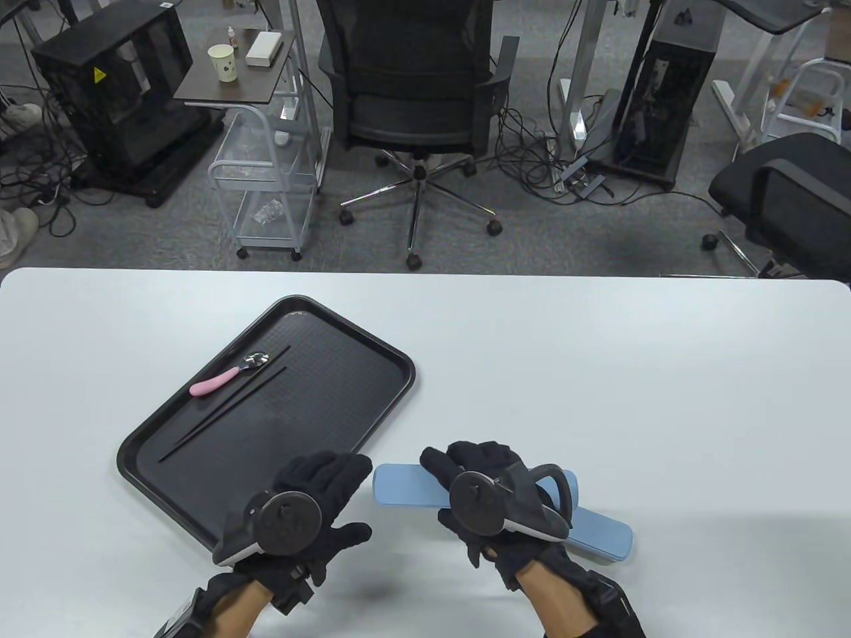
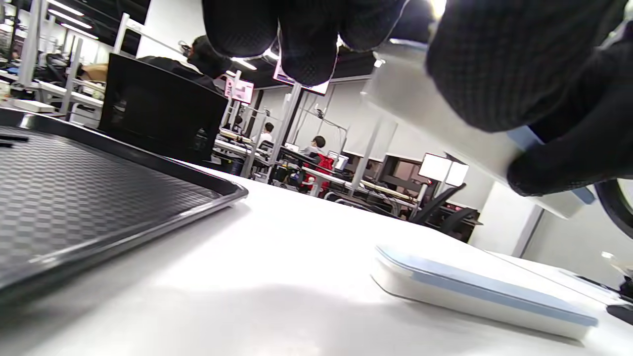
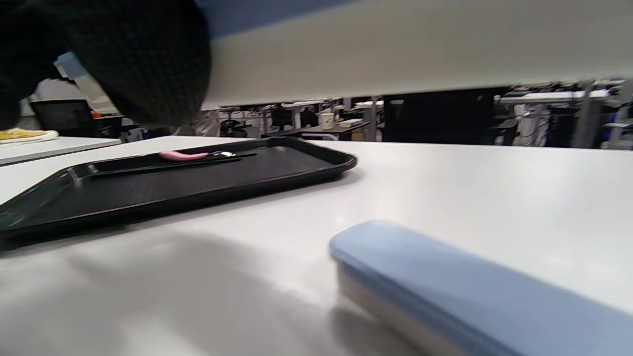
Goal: Slide to open lunch boxes and place utensils
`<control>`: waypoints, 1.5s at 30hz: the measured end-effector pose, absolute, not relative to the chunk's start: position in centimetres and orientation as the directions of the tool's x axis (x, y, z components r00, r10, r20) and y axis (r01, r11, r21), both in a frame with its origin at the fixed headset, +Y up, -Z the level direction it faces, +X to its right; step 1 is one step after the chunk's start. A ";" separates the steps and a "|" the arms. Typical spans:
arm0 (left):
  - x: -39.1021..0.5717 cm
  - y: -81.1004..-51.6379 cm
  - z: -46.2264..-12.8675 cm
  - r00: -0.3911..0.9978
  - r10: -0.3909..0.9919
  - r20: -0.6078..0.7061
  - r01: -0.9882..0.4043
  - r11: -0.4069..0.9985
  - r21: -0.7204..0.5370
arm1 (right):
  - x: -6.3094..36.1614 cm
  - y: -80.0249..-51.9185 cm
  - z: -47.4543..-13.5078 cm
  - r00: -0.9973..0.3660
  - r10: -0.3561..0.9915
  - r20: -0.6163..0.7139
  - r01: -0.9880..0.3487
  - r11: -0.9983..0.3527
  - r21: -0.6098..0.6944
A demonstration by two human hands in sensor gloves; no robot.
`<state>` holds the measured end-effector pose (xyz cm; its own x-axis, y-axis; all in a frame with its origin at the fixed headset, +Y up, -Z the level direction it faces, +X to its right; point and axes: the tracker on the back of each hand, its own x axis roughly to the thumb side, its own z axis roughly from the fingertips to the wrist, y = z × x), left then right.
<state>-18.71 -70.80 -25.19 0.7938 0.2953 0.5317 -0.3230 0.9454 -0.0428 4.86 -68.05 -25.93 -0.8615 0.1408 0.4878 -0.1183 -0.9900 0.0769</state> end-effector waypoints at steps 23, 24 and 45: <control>-18.2 -70.6 -25.2 0.808 0.182 0.560 -0.224 0.975 0.006 | 4.4 -69.4 -25.9 -0.855 0.114 0.506 -0.088 -0.993 0.074; -18.9 -70.6 -25.5 0.811 0.213 0.545 -0.247 0.969 -0.012 | 5.2 -69.4 -26.3 -0.860 0.144 0.490 -0.114 -0.989 0.091; -23.3 -71.0 -27.4 0.863 0.301 0.406 -0.292 0.953 -0.087 | 9.8 -70.5 -28.2 -0.907 0.182 0.381 -0.125 -0.978 0.169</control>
<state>-23.27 -70.97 -27.43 0.8630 0.3014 0.4056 -0.2917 0.9525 -0.0871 9.79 -70.47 -28.19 -0.9067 0.1818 0.3806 -0.1251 -0.9776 0.1690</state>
